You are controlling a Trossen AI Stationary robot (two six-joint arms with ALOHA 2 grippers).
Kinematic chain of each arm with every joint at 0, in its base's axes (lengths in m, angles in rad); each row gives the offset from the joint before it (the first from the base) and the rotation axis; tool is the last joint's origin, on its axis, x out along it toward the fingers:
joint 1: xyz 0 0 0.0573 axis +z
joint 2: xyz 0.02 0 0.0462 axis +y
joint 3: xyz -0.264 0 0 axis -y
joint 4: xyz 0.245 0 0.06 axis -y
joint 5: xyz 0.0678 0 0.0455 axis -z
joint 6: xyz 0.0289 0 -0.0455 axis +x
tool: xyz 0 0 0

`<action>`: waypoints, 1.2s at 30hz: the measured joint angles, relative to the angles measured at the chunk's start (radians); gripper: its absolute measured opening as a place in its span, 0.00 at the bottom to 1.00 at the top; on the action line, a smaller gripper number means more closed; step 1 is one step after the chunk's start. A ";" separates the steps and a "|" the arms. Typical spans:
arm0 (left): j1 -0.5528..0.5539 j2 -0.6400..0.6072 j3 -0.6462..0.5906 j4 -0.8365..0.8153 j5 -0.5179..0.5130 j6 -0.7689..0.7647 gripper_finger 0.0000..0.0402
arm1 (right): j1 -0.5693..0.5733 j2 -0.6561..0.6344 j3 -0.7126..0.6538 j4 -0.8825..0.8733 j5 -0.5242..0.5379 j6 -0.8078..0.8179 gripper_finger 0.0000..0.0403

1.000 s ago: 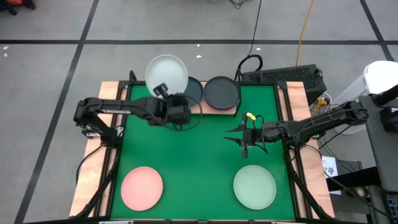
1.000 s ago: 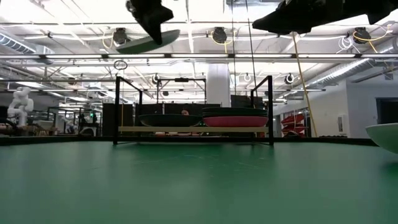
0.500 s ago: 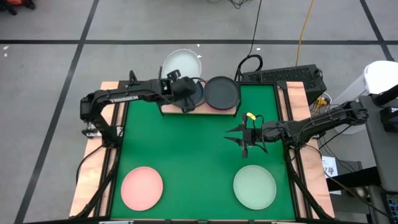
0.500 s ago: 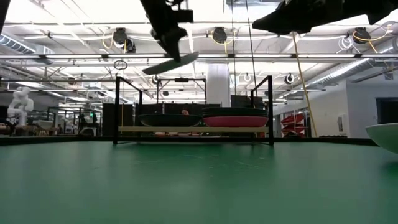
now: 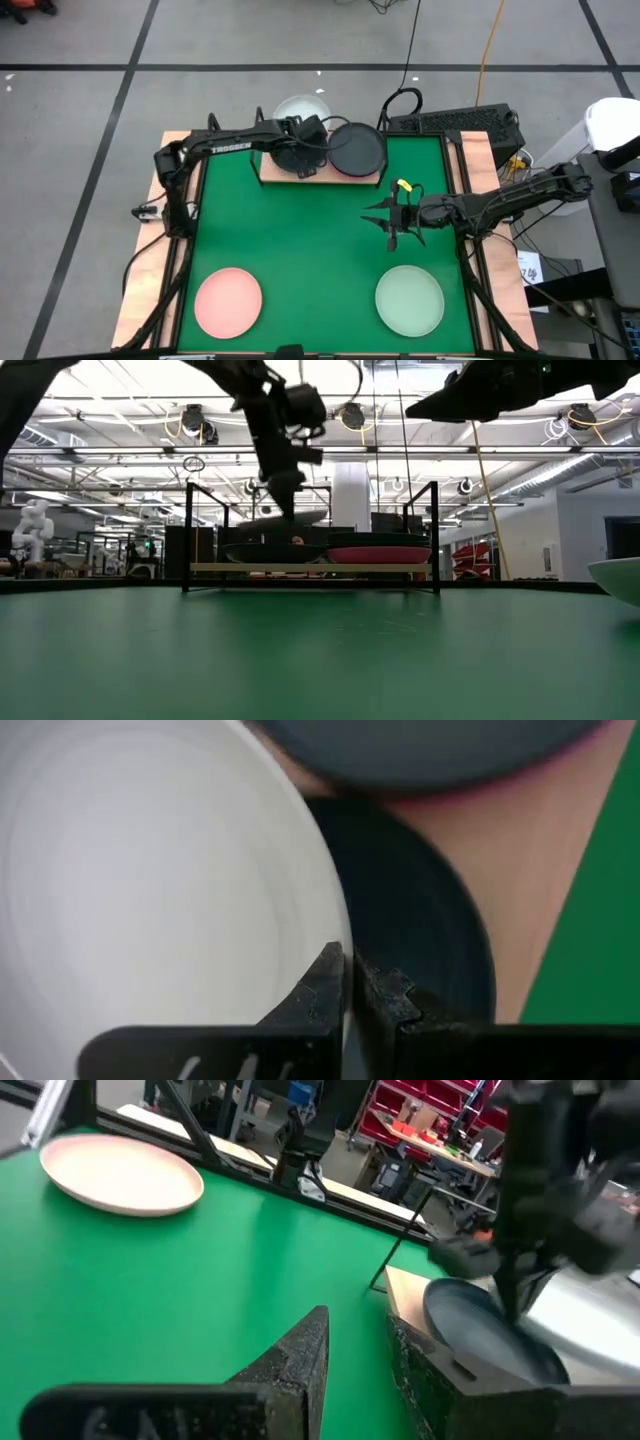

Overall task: Place and stack plates onto a shelf
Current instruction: Stack the white plate on top of the dark blue plate on the shelf, then stack the light green plate on top of the white plate on the shelf

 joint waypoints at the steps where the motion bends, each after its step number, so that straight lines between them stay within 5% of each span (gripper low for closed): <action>1: 0.009 0.015 0.000 -0.008 0.018 -0.007 0.03 | 0.000 0.000 0.000 -0.002 0.000 0.000 0.22; 10: 0.041 0.071 0.000 -0.017 0.167 -0.099 0.15 | 0.000 0.000 0.000 0.000 0.000 0.000 0.22; 21: -0.022 0.038 0.000 -0.115 0.169 -0.148 0.31 | 0.000 0.000 0.000 0.001 0.000 0.000 0.22; 29: -0.116 -0.153 0.000 -0.104 0.150 -0.285 0.32 | 0.000 0.000 0.000 0.000 -0.001 0.000 0.22; 36: -0.326 -0.359 -0.082 0.185 0.038 -0.197 0.32 | 0.000 0.000 0.000 -0.020 -0.001 0.024 0.22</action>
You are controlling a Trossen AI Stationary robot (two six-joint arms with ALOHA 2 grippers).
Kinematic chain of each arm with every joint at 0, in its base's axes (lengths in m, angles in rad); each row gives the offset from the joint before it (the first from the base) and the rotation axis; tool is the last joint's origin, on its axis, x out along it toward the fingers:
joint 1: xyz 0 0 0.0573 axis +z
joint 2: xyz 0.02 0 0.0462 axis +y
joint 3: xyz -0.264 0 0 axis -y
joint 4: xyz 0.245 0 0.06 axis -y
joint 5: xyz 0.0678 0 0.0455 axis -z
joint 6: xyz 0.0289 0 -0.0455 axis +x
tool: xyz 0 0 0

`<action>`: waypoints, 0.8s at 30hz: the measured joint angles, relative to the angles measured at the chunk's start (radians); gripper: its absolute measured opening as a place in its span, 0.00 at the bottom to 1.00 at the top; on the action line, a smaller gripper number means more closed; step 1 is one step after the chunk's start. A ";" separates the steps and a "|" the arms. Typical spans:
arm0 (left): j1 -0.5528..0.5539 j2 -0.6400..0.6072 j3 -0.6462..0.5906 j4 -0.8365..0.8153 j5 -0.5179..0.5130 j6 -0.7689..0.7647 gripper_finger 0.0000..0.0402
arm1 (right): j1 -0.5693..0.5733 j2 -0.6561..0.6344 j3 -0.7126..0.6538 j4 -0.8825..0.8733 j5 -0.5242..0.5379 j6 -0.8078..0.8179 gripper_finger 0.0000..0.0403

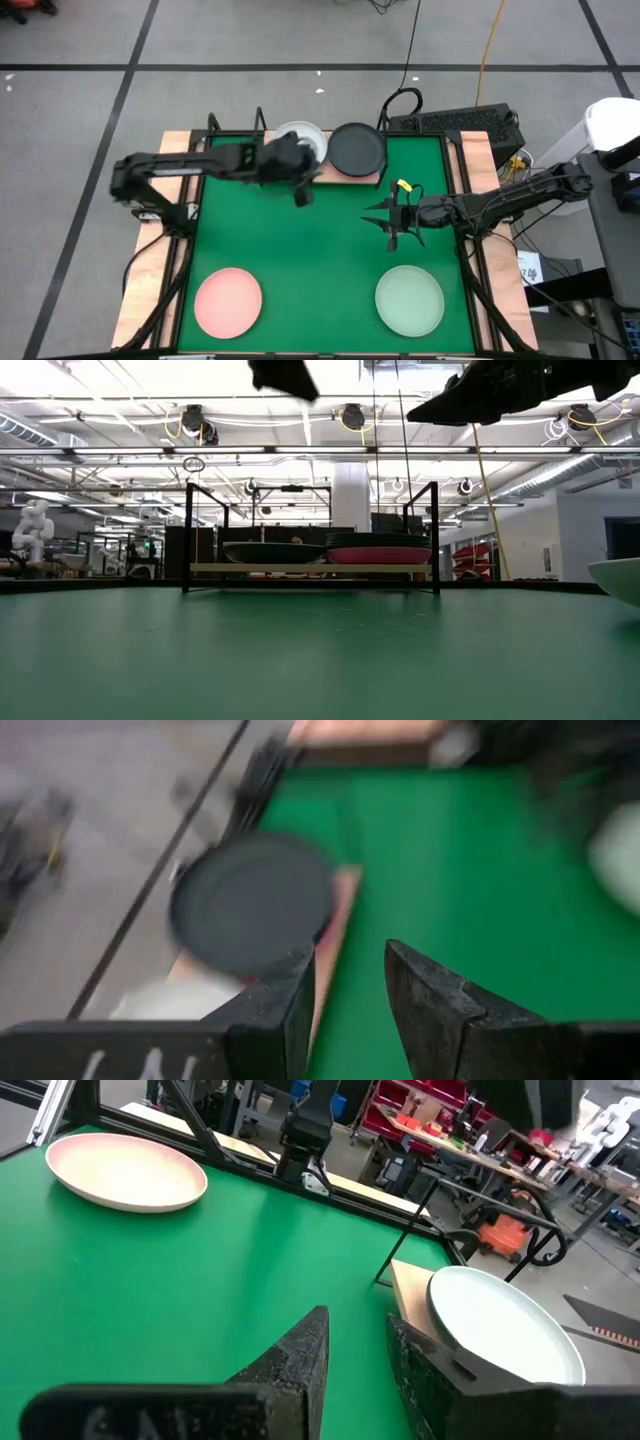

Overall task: Place and stack plates onto a shelf
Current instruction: Stack the light green plate on top of the white plate on the shelf

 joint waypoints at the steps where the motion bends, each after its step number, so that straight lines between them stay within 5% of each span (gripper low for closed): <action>1: -0.029 -0.031 -0.032 0.051 0.003 0.009 0.32 | 0.000 0.000 0.000 -0.004 0.000 0.002 0.22; 13: -0.217 -0.355 -0.594 0.677 -0.003 -0.140 0.32 | 0.000 -0.001 0.000 -0.015 0.000 0.003 0.22; 24: -0.310 -0.450 -0.861 0.951 -0.067 -0.108 0.32 | 0.000 -0.046 0.033 -0.148 -0.012 0.215 0.22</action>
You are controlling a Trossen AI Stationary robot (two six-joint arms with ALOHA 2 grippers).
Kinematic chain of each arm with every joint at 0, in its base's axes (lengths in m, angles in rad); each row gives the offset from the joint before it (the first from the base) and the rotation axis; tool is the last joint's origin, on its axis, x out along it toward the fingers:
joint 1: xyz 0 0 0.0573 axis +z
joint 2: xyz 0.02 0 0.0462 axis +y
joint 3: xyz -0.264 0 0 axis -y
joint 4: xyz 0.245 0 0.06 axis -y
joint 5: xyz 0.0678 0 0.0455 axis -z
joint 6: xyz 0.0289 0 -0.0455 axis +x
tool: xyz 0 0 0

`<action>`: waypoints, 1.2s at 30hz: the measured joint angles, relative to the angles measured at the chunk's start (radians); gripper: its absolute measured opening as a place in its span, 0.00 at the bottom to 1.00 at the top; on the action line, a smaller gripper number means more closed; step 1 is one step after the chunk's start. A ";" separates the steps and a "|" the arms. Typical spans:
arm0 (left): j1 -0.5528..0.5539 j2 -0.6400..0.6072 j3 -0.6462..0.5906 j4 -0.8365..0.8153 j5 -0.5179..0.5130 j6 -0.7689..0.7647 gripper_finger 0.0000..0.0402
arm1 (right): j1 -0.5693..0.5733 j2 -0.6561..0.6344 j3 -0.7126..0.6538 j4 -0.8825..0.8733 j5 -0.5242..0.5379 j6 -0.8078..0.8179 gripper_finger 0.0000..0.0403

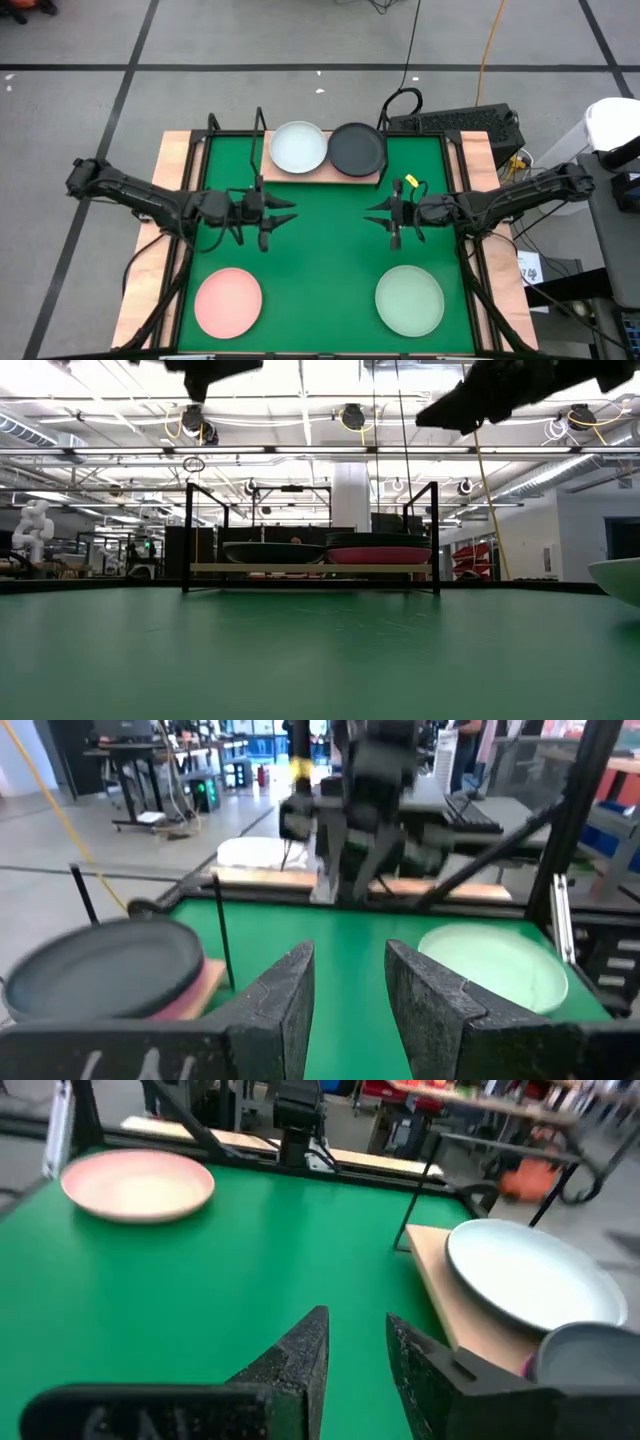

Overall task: Place and stack plates onto a shelf
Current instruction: Stack the light green plate on top of the white plate on the shelf

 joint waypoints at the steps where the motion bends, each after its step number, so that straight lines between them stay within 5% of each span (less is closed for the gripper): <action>1: -0.004 0.002 -0.031 0.036 0.000 -0.002 0.32 | 0.000 -0.002 0.022 -0.034 -0.015 0.027 0.22; 8: 0.031 0.001 -0.177 0.334 -0.028 0.028 0.32 | 0.000 0.033 0.157 -0.206 -0.049 0.077 0.22; 20: 0.034 -0.004 -0.179 0.332 -0.022 -0.021 0.32 | -0.060 0.122 0.189 -0.437 -0.304 0.232 0.22; 36: 0.012 -0.004 -0.179 0.325 -0.018 -0.091 0.32 | -0.064 0.234 0.155 -0.689 -0.519 0.295 0.22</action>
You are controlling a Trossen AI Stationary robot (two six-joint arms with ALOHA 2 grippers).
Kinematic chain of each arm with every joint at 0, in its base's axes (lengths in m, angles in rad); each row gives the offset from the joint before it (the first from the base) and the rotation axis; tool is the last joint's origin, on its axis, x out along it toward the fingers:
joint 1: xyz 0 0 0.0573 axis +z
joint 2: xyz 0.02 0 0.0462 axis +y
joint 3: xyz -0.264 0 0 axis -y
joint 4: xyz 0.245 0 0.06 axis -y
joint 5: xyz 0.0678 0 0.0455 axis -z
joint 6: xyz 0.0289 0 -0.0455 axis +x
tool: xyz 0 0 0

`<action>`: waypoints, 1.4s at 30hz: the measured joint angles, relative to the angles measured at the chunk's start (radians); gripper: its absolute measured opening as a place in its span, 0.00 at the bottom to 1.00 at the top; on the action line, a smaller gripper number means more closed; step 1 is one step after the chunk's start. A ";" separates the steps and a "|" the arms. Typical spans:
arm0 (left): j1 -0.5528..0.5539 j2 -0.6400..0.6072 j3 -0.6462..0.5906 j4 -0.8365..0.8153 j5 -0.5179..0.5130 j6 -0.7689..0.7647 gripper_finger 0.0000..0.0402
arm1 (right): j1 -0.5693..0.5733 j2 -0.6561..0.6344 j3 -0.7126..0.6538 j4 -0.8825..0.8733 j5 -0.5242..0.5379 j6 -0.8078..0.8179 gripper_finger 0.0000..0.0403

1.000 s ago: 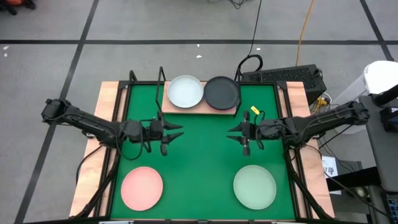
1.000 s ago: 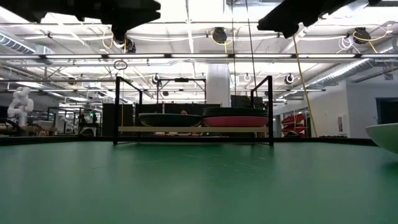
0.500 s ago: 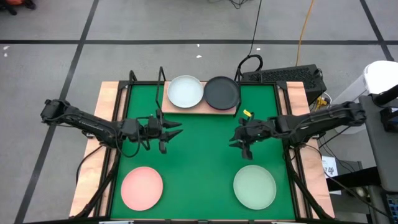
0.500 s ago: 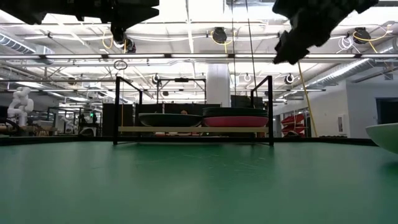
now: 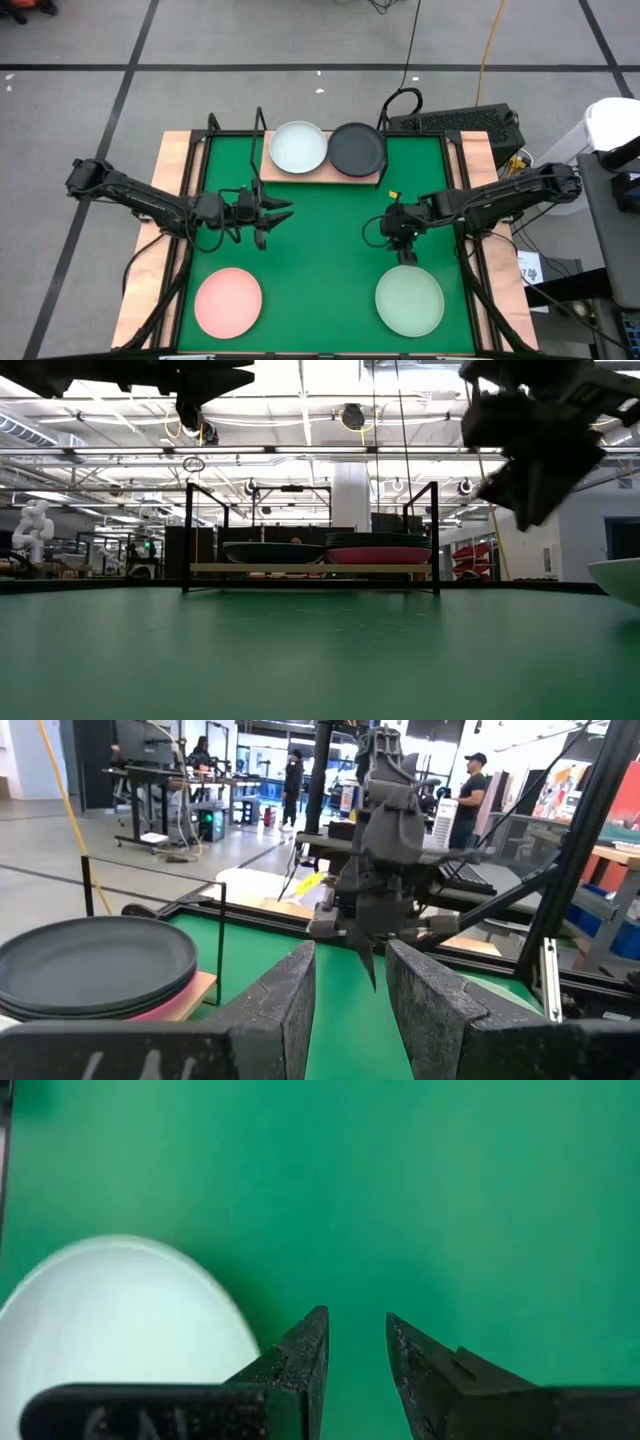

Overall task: Place and stack plates onto a shelf
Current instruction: Stack the light green plate on top of the white plate on the shelf

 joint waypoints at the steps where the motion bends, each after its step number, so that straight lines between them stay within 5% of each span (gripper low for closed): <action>1: -0.003 0.000 0.000 -0.001 0.000 0.000 0.32 | 0.000 0.003 -0.010 -0.003 -0.026 0.011 0.22; 8: -0.004 0.000 0.001 -0.026 0.000 0.004 0.32 | 0.022 0.037 -0.058 0.000 -0.237 0.077 0.22; 24: -0.004 0.000 0.001 -0.027 -0.001 0.003 0.32 | 0.053 0.155 -0.111 0.030 -0.236 0.103 0.22; 31: -0.004 0.000 0.001 -0.027 -0.001 0.002 0.32 | 0.053 0.172 -0.111 0.046 -0.237 0.046 0.03; 42: -0.004 0.000 0.001 -0.028 -0.001 0.016 0.32 | 0.003 0.168 -0.085 0.213 -0.235 -0.029 0.00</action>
